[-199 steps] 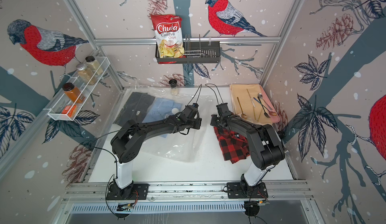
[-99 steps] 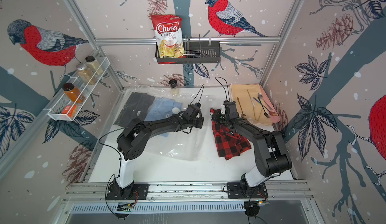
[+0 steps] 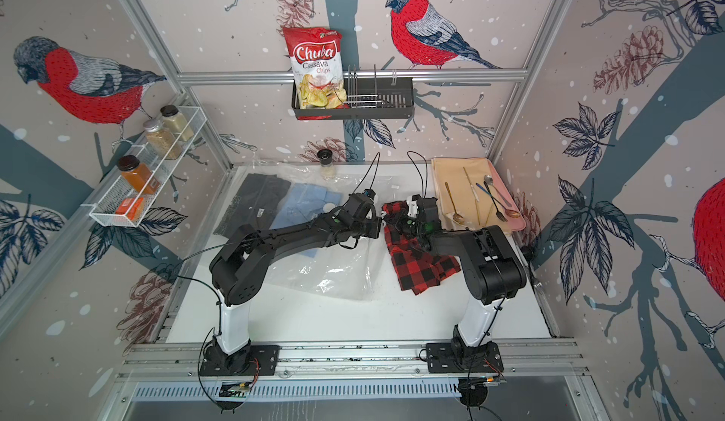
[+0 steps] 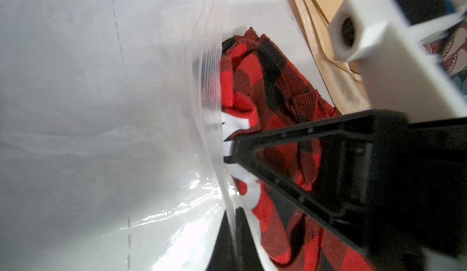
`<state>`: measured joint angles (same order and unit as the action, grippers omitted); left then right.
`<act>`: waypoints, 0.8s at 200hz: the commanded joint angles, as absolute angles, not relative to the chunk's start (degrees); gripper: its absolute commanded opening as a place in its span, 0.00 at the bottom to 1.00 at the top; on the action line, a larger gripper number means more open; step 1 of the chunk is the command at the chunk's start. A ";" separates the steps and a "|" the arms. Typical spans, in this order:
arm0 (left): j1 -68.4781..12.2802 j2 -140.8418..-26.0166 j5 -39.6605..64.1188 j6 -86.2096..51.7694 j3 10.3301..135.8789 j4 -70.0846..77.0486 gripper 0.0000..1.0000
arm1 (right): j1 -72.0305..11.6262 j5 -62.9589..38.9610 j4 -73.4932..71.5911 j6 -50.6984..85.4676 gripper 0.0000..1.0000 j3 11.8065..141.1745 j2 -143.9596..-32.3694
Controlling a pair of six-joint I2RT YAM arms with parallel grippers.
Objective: Place the folded shirt into the vacuum bag
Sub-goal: Place the shirt in the vacuum bag.
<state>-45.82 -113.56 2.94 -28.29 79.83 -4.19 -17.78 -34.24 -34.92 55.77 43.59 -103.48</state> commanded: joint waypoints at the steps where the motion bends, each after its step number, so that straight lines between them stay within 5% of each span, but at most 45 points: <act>1: -45.70 -112.27 3.58 -28.47 79.62 -1.92 0.00 | -18.18 -38.16 -47.33 61.78 0.00 42.98 -106.55; 135: -45.89 -110.21 5.50 -29.60 75.06 0.88 0.00 | -18.89 -31.53 -32.68 57.24 0.00 54.12 -112.01; 160: -45.81 -110.30 3.74 -29.27 75.37 0.76 0.00 | -19.73 -29.39 -28.39 53.50 0.21 54.58 -111.65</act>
